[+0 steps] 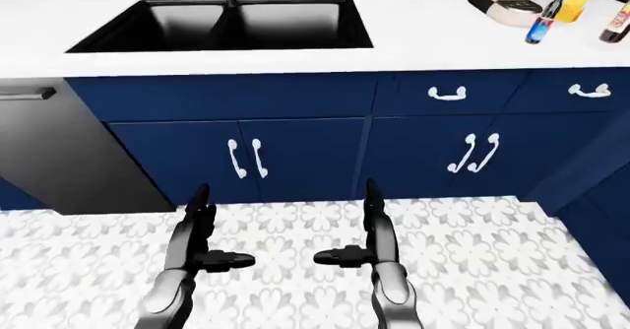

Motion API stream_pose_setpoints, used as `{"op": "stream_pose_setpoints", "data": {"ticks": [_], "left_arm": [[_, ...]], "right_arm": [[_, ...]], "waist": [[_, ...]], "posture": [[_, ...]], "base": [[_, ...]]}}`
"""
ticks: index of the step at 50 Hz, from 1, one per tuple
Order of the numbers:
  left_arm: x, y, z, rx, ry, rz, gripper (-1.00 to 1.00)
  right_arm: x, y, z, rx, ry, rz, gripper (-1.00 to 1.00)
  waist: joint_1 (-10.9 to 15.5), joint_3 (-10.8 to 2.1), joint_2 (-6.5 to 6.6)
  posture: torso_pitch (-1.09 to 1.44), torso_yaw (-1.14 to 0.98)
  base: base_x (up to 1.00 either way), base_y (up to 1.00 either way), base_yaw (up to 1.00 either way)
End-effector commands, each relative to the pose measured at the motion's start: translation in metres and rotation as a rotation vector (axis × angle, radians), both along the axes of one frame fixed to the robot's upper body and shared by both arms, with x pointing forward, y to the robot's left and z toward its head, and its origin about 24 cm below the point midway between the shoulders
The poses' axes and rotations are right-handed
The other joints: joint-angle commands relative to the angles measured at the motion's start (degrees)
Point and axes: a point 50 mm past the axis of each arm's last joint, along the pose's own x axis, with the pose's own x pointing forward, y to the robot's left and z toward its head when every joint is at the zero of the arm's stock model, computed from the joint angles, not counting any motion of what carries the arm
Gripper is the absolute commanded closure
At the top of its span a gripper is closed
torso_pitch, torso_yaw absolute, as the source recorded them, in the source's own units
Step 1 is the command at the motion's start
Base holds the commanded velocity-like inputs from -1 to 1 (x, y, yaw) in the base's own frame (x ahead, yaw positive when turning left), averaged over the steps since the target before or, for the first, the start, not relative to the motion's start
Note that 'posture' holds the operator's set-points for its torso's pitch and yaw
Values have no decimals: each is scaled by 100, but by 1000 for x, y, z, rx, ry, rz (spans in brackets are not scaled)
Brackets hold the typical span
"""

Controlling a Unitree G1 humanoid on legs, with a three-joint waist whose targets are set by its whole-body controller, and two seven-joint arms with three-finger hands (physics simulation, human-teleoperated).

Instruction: Move the drinks to the dining counter.

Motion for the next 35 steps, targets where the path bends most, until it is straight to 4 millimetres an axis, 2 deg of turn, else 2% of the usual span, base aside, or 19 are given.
{"op": "stream_pose_setpoints", "data": {"ticks": [1, 3, 4, 5, 7, 8, 13, 24, 27, 28, 30, 31, 33, 35], "left_arm": [[11, 1, 34, 1, -178, 15, -100], [11, 0, 33, 5, -178, 1, -100], [11, 1, 34, 5, -183, 12, -100], [12, 1, 35, -5, -191, 8, -100], [11, 1, 37, -8, -193, 7, -100], [11, 1, 38, -5, -192, 4, -100], [9, -1, 46, 10, -200, -16, -100], [12, 0, 93, 29, -269, -24, -100], [14, 1, 100, 33, -281, -22, -100], [14, 2, 102, 38, -287, -23, -100], [12, 2, 108, 43, -296, -28, -100], [12, 2, 111, 45, -300, -28, -100], [11, 3, 116, 50, -308, -28, -100], [11, 4, 119, 59, -314, -30, -100]], "right_arm": [[11, 1, 26, -53, -158, -2, -100], [10, 4, 28, -45, -163, 11, -100], [10, 3, 28, -43, -163, 9, -100], [10, 3, 28, -42, -164, 7, -100], [10, 3, 30, -44, -165, 7, -100], [10, 2, 30, -44, -166, 6, -100], [12, 1, 39, -51, -176, 0, -100], [16, -6, 79, -29, -238, -4, -100], [17, -6, 86, -29, -246, 1, -100], [19, -6, 88, -32, -248, 2, -100], [20, -5, 90, -38, -247, 4, -100], [20, -5, 91, -53, -247, 3, -100], [20, -4, 93, -53, -247, 6, -100], [21, -3, 95, -54, -252, 7, -100]], "waist": [[-12, -5, -45], [39, -353, -3], [38, -300, -8], [37, -98, -37], [41, -398, -44], [45, -431, -41], [48, -451, -25], [51, -529, -25], [54, -534, -26], [59, -615, 3], [88, -463, 118], [89, -433, 229], [100, -427, 346], [106, -414, 388]], "posture": [[0, 0], [0, 0], [0, 0], [0, 0], [0, 0], [0, 0], [0, 0], [0, 0], [0, 0], [0, 0], [0, 0], [0, 0], [0, 0], [0, 0]], "base": [[0, 0, 0], [0, 0, 0], [0, 0, 0], [0, 0, 0], [0, 0, 0], [0, 0, 0], [0, 0, 0], [0, 0, 0], [0, -1, 0], [0, -15, 0], [0, -29, 0], [0, -41, 0], [0, -64, 0], [0, -75, 0]]}}
